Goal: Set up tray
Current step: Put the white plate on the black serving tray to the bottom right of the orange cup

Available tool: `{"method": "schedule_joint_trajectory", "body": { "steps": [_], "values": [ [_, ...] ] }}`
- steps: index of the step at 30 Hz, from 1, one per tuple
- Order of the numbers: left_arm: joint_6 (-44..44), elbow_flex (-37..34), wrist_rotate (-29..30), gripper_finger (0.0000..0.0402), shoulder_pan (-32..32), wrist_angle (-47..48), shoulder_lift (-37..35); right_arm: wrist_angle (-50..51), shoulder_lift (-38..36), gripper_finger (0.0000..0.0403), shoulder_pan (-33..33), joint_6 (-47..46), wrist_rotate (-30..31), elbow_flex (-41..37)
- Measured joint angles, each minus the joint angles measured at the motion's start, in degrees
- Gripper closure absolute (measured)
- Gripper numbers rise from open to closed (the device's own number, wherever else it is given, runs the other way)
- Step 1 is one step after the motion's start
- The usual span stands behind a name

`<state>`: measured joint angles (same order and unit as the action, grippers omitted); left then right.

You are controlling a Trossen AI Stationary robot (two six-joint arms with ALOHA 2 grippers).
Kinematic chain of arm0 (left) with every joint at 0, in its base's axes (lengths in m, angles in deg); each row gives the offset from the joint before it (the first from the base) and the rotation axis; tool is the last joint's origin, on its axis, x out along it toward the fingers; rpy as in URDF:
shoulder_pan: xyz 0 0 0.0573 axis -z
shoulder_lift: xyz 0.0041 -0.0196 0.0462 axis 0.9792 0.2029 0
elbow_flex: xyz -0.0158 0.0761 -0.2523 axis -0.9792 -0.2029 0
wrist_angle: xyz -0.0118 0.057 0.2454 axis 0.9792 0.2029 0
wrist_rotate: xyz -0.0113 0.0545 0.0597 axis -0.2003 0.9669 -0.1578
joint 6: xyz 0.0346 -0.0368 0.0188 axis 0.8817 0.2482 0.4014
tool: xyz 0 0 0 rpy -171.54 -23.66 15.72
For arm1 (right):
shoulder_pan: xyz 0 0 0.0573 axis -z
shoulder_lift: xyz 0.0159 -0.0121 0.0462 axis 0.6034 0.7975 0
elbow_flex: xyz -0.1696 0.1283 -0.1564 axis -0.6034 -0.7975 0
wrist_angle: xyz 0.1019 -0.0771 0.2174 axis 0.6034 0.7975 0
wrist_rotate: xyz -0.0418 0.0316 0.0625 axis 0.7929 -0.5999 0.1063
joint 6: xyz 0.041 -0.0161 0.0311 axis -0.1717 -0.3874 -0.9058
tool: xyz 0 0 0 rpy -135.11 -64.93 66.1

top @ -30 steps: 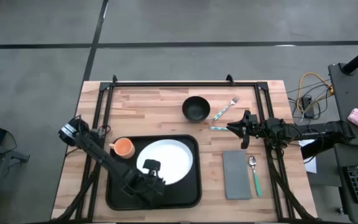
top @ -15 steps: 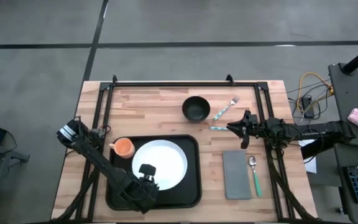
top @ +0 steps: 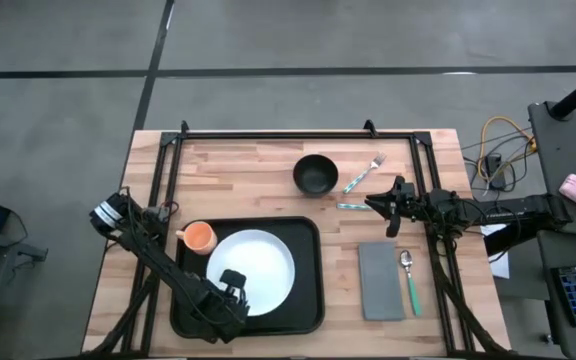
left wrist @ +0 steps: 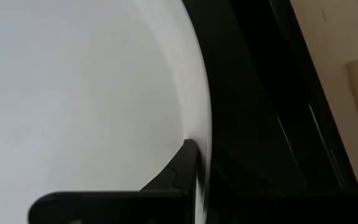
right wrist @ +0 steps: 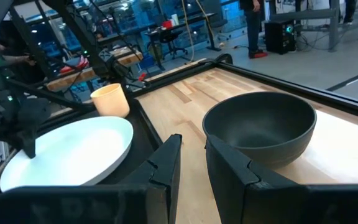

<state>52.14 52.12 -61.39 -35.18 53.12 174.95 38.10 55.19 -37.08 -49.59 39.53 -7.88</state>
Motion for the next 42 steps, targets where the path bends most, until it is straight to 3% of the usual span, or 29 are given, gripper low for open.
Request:
{"method": "schedule_joint_trajectory", "body": {
  "steps": [26, 33, 42],
  "values": [
    [1.35, -2.08, -5.59, 0.0396, 2.01, -0.61, -0.03, -0.01, 0.00, 0.0335, 0.02, -0.01, -0.01, 0.00],
    [-1.70, -3.28, -6.84, 0.0340, 1.99, -0.05, -0.02, -0.03, -0.04, 0.0335, 0.01, -0.30, -0.01, 0.00],
    [-4.33, -2.95, -6.62, 0.0221, 1.96, 0.94, -0.04, -0.03, -0.07, 0.0335, 0.02, -0.27, -0.01, 0.00]
  ]
}}
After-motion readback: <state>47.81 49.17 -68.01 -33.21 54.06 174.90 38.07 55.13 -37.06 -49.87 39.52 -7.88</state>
